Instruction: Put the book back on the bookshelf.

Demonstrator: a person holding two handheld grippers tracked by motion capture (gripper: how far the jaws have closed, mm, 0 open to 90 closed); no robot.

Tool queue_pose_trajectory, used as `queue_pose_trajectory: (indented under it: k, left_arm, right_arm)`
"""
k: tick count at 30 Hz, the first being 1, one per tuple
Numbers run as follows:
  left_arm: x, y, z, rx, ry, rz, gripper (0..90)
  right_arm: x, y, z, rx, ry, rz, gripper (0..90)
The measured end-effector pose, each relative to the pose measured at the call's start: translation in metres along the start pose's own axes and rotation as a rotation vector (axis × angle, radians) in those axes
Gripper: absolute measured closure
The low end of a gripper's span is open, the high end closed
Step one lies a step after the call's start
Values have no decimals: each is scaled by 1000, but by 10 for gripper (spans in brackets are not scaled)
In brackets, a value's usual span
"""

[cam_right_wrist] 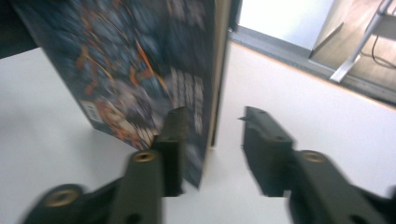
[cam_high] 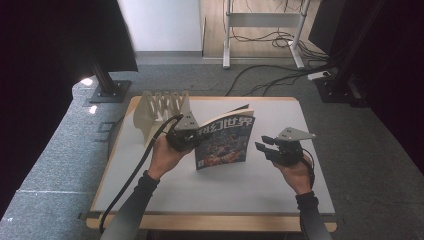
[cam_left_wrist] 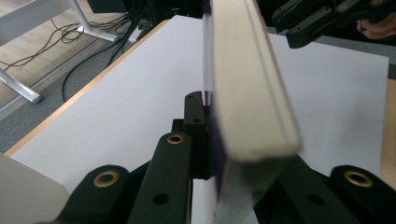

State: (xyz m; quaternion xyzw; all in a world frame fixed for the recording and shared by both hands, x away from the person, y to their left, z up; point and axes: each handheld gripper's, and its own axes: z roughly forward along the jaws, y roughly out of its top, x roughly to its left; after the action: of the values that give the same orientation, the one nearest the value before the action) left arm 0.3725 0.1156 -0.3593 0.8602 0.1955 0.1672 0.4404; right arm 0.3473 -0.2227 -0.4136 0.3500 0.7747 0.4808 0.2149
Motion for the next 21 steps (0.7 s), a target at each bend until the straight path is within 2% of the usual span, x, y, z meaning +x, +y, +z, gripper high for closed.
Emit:
queue_pose_trajectory:
  k: [4, 8, 12, 16, 20, 21]
  left_arm:
    - [4, -4, -7, 0, -2, -30, 823]
    - [10, -7, -16, 0, -5, -63, 824]
    - [13, -8, -26, 6, 7, -74, 824]
    - [17, -10, -36, 11, 13, -100, 824]
    - [17, -12, -46, 13, 27, -102, 825]
    - [17, -12, -48, 15, 33, -100, 825]
  right_arm:
    - [-13, -18, -1, 9, -36, 46, 405]
    - [-22, -36, 2, 38, -71, 80, 304]
    - [-24, -52, 8, 75, -111, 85, 211]
    - [-25, -70, 21, 137, -123, 98, 138]
    - [-22, -84, 33, 194, -135, 105, 115]
    - [-22, -88, 36, 216, -136, 108, 73]
